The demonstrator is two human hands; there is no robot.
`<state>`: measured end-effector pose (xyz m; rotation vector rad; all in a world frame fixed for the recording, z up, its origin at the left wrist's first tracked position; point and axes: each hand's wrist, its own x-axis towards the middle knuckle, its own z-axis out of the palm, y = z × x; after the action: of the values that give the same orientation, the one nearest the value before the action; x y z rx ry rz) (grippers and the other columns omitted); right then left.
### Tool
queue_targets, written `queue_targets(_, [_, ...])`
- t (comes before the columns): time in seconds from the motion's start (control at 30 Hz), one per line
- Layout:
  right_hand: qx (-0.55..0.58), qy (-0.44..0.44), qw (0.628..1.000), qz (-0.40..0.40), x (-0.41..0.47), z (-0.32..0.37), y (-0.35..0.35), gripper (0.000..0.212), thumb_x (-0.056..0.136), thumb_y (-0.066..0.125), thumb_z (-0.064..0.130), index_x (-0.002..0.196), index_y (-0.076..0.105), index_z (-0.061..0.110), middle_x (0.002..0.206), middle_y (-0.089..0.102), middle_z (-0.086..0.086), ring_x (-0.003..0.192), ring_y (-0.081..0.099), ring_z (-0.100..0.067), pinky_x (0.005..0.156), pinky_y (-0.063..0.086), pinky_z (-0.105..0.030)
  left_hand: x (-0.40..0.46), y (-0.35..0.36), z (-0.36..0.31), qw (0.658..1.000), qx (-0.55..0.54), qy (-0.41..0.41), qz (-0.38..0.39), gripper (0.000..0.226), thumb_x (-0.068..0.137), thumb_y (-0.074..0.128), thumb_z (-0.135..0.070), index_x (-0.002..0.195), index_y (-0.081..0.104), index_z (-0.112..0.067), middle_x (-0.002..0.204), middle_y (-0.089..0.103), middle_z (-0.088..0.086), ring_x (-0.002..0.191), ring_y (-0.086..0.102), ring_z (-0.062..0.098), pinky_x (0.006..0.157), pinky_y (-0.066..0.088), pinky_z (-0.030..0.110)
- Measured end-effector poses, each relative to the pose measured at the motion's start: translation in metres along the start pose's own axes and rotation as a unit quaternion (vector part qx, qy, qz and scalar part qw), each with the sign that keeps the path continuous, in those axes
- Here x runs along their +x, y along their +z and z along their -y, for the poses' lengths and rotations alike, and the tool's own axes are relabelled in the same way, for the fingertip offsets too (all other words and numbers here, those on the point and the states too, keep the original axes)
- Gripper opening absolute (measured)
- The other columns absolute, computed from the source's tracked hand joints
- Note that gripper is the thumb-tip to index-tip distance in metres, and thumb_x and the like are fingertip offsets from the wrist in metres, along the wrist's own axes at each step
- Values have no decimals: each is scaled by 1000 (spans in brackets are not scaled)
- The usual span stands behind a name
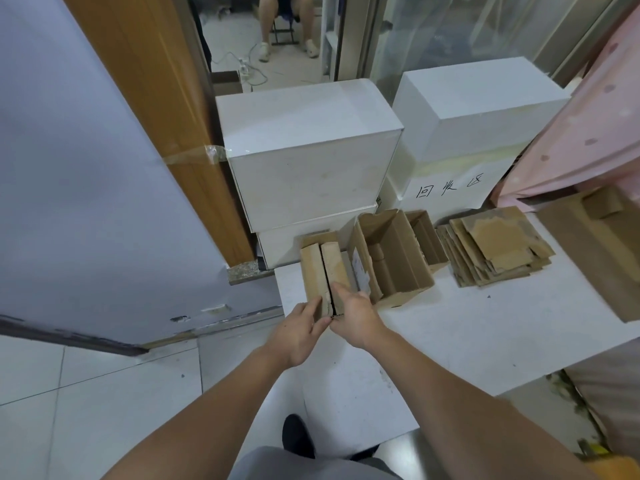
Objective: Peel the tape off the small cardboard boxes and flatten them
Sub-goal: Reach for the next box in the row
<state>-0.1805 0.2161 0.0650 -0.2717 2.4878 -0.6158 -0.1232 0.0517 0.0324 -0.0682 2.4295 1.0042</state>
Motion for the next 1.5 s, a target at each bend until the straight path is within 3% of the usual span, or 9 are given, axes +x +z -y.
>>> queue_targets(0.1, [6,-23,1000,-8,-3,-8,6,84,92,72,26,161,24,24,159,33,-1,143,29,-24,118,33,-35,-8,-1,11,999,53,14,2,69,106,35,-62,164,11,-33,161,28,-4,131,51,19,107,45,38])
queue_targets(0.2, [-4,-35,999,-9,-6,-14,14,83,94,69,24,161,21,29,168,9,4,153,11,-23,123,26,-37,-11,0,16,995,93,46,-17,71,107,37,-58,165,5,-33,170,12,-5,140,45,22,110,44,38])
queue_targets(0.33, [30,-9,1000,-1,-18,-21,22,87,96,66,23,159,12,47,170,-4,4,154,20,-25,118,37,-38,-14,6,16,994,98,50,-29,74,108,36,-55,165,-8,-34,174,-9,-3,153,30,25,116,37,38])
queue_targets(0.53, [111,-7,993,-27,-26,-16,27,78,100,57,11,159,19,43,162,33,4,144,41,-20,117,37,-36,-21,18,13,995,56,52,-56,71,112,37,-34,164,-10,-31,174,5,5,132,56,31,102,50,38])
queue_targets(0.67, [103,5,993,-64,-32,-15,26,73,102,54,15,158,18,45,150,51,3,126,57,-17,106,50,-36,-31,11,8,993,26,49,-108,63,112,35,-29,163,0,-37,173,16,-3,135,52,23,103,50,36])
queue_targets(0.8, [110,-7,988,-109,-41,-9,25,74,104,54,28,157,7,50,130,64,1,113,63,-18,98,54,-40,-42,0,-5,988,-13,50,-148,68,110,44,-31,162,1,-39,151,49,-8,108,55,3,81,47,15])
queue_targets(1.0, [213,-36,959,-184,-51,10,14,81,105,48,40,148,-17,62,127,66,2,103,67,-18,91,56,-45,-51,-16,-26,975,-103,87,-176,84,104,56,-39,161,-7,-41,149,44,-20,127,51,2,107,51,34])
queue_targets(1.27, [181,-102,963,-169,-63,35,-8,84,100,54,45,157,-6,49,162,22,12,146,28,-14,115,38,-43,-61,-27,-43,966,-27,139,-218,88,105,49,-44,160,-20,-38,173,-6,-12,158,4,11,129,20,47])
queue_targets(1.5, [240,-120,948,-172,-82,39,-23,73,96,45,64,156,5,53,163,20,20,152,16,-7,123,24,-48,-76,-47,-70,960,-103,121,-231,89,101,54,-51,160,-13,-47,164,12,-17,151,21,17,120,34,49])
